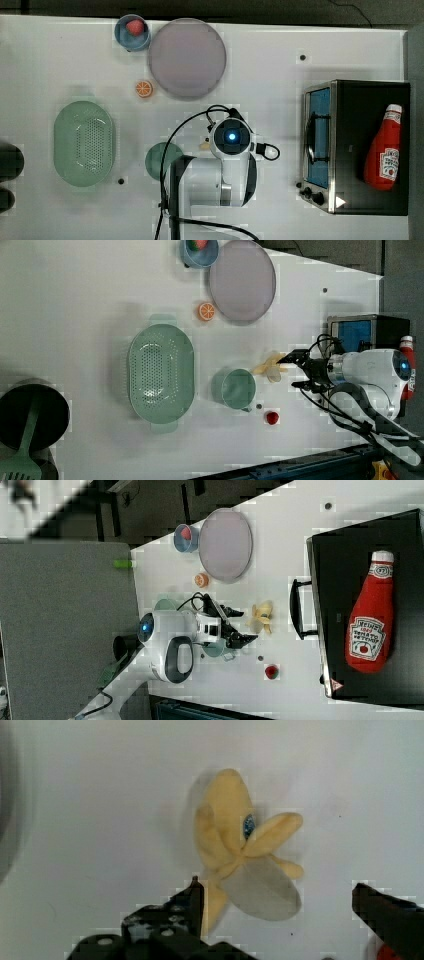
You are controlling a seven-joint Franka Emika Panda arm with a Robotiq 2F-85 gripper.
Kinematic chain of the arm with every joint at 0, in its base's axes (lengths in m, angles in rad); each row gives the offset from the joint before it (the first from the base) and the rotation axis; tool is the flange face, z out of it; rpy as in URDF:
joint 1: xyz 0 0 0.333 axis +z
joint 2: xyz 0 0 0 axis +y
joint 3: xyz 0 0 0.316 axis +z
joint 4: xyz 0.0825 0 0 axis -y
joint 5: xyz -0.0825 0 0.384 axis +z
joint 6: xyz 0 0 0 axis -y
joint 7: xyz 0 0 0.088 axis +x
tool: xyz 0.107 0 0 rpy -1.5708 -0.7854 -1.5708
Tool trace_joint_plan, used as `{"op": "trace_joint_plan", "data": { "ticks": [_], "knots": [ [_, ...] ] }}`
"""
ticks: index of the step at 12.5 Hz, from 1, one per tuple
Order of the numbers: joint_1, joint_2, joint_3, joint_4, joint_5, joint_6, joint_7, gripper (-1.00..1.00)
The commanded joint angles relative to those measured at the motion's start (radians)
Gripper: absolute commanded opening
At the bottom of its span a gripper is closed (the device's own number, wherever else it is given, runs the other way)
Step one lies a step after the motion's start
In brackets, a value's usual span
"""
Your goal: Pick banana from table and place on plate.
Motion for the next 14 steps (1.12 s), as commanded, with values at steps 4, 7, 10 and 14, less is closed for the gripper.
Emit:
{"op": "trace_joint_plan", "data": {
  "ticks": [4,7,10,14],
  "knots": [
    [-0.001,0.107,0.026,-0.022,0.007,0.153,0.007,1.0],
    [-0.007,0.125,0.021,-0.023,0.007,0.188,0.007,0.43],
    [-0.006,0.125,0.021,-0.025,0.007,0.196,0.007,-0.26],
    [-0.006,0.117,0.022,-0.022,0.007,0.195,0.007,-0.53]
  ]
}}
